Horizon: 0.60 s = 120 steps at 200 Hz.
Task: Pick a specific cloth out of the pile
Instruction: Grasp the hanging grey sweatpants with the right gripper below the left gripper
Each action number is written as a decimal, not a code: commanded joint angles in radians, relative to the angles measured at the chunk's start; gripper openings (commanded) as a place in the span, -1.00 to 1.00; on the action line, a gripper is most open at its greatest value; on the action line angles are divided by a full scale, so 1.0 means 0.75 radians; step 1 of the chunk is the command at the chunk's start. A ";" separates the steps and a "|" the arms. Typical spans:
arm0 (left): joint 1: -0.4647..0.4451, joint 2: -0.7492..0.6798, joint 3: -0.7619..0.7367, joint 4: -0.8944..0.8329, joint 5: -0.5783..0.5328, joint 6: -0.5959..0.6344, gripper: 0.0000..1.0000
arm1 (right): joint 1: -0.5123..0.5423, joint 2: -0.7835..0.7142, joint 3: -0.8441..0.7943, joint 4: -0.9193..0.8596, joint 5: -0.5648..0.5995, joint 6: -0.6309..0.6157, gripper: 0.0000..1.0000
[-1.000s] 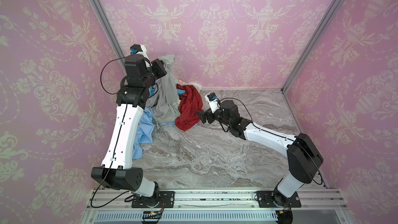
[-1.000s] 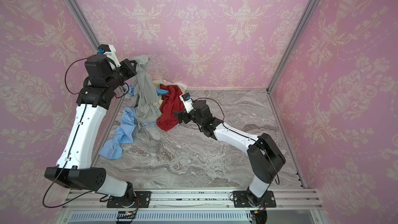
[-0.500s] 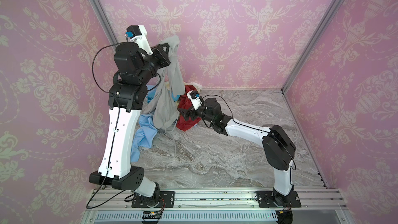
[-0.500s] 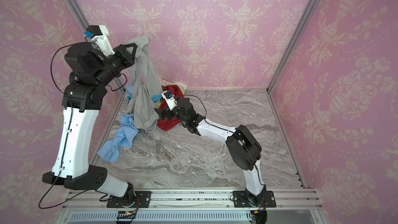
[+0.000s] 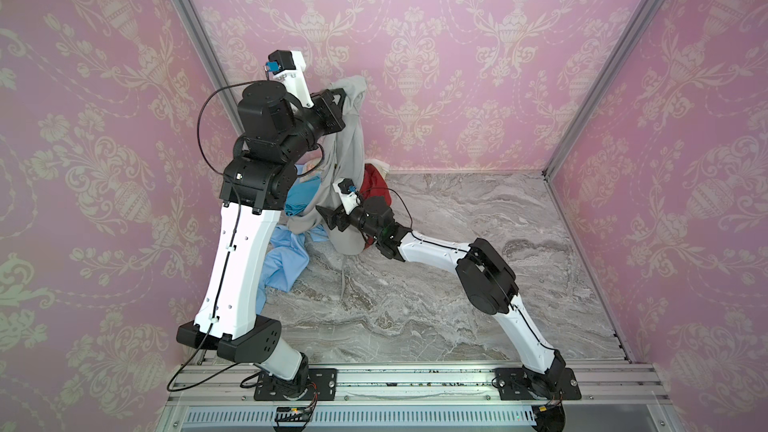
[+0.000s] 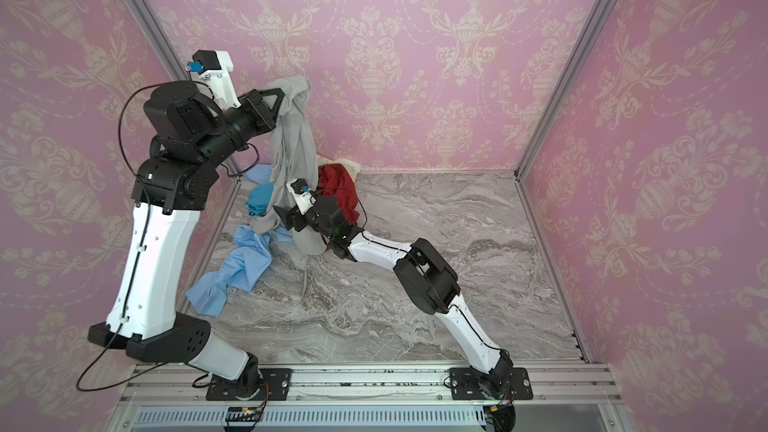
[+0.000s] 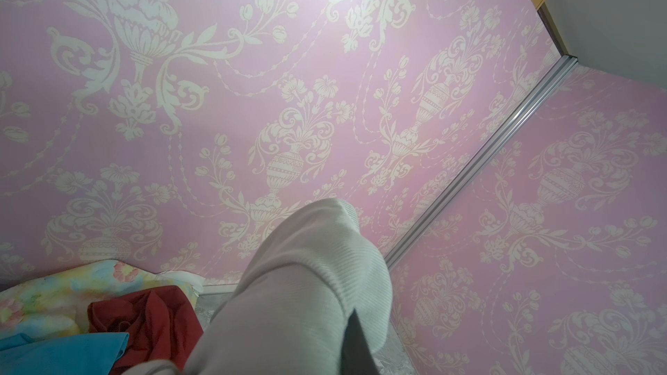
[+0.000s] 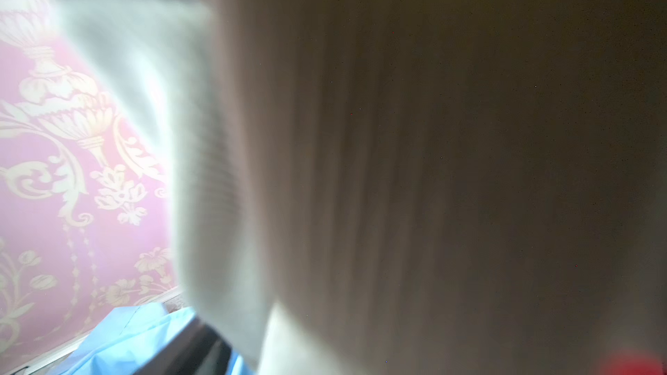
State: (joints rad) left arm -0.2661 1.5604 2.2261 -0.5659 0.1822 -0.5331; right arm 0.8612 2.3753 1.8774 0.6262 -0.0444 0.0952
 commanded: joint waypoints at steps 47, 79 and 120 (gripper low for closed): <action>0.112 -0.152 -0.249 0.061 -0.084 0.098 -1.00 | 0.007 -0.074 0.092 -0.143 0.078 0.047 -1.00; 0.320 -0.245 -0.536 0.146 -0.067 0.009 -1.00 | -0.003 -0.187 0.112 -0.294 0.065 0.079 -1.00; 0.460 -0.306 -0.884 0.266 -0.013 -0.081 -1.00 | -0.075 -0.205 0.325 -0.490 -0.057 0.186 -1.00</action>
State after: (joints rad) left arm 0.0441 1.3609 1.6699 -0.4488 0.1482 -0.5362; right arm 0.8482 2.2856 2.0171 0.3054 -0.0319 0.1623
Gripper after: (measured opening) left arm 0.068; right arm 0.060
